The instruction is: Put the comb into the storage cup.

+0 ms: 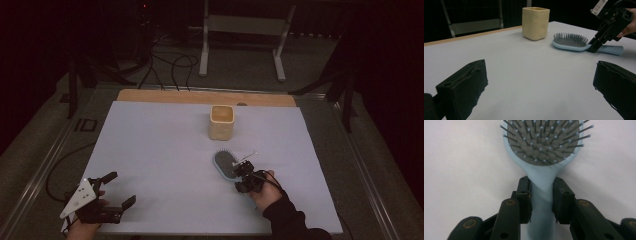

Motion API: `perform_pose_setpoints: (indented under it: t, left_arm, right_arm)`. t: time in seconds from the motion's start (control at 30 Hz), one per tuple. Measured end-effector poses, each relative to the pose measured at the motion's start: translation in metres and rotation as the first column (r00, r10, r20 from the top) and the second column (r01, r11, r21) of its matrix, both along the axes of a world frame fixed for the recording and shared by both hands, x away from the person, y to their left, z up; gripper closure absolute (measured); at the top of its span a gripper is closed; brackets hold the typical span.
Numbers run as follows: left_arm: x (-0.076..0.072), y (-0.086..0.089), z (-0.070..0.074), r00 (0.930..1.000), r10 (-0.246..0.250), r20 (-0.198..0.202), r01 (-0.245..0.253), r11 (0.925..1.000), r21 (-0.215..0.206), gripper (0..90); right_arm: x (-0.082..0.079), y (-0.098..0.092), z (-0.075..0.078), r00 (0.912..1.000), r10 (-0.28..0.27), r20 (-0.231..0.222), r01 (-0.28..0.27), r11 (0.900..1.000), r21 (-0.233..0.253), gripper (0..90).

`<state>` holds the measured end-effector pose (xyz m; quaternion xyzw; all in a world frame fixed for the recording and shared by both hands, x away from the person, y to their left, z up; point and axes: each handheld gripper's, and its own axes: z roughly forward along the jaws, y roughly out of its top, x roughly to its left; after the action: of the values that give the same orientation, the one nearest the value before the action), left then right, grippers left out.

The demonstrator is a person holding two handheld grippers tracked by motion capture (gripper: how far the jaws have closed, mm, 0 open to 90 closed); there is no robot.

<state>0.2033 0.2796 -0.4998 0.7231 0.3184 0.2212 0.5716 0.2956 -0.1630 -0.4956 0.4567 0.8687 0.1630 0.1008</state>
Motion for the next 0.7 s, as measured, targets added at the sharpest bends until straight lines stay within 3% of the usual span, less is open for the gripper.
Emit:
perform_pose_setpoints:
  t: [0.23,0.37,0.67,0.7]
  left_arm:
    - [0.001,0.000,-0.001,1.0000,0.002,-0.004,-0.002,1.0000,0.003,0.0]
    - [0.001,0.000,-0.001,1.0000,0.002,-0.005,-0.002,1.0000,0.003,0.0]
    - [0.001,0.000,-0.001,1.0000,0.000,-0.005,0.000,1.0000,0.005,0.0]
    - [0.001,0.000,-0.001,1.0000,-0.001,-0.005,0.001,1.0000,0.005,0.0]
  right_arm:
    - [-0.005,-0.011,0.004,0.9971,-0.021,0.073,0.012,0.991,0.130,70.3]
    - [-0.007,-0.011,0.013,0.9920,-0.015,0.125,-0.005,0.987,0.160,70.3]
    - [-0.009,-0.006,0.042,0.9664,-0.018,0.256,-0.048,0.967,0.249,70.3]
    - [-0.009,-0.005,0.045,0.9606,-0.021,0.277,-0.052,0.966,0.253,70.3]
